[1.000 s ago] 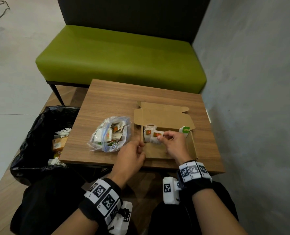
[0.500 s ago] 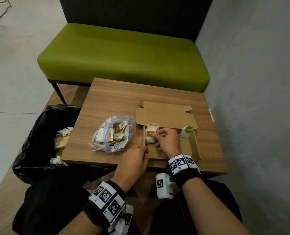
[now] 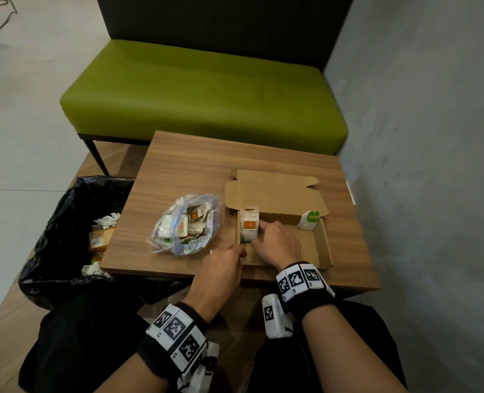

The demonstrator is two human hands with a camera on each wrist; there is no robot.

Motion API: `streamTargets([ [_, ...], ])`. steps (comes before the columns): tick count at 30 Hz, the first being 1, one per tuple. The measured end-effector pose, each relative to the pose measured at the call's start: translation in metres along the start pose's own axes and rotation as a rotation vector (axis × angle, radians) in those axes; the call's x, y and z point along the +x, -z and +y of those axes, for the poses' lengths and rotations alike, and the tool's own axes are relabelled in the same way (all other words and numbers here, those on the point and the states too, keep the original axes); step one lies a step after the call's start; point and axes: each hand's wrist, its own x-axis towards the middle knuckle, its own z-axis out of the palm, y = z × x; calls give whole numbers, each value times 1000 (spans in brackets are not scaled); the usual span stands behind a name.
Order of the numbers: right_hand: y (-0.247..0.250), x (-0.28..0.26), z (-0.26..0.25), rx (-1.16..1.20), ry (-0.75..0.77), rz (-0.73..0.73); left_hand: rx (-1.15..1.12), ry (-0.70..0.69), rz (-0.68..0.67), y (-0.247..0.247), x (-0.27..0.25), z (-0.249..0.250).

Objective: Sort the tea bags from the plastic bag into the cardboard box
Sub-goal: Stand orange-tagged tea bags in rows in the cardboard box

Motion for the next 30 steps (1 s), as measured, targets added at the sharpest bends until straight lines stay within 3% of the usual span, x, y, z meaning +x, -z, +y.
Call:
streamTargets([
  [5, -1, 0, 1, 43, -83, 28, -9, 4, -19, 1, 0, -1],
  [22, -12, -5, -5, 190, -66, 41, 11, -13, -26, 6, -1, 1],
  [27, -14, -3, -3, 206, -216, 133, 3, -14, -30, 6, -1, 0],
  [30, -17, -1, -5, 218, -227, 135, 5, -18, -25, 5, -1, -1],
])
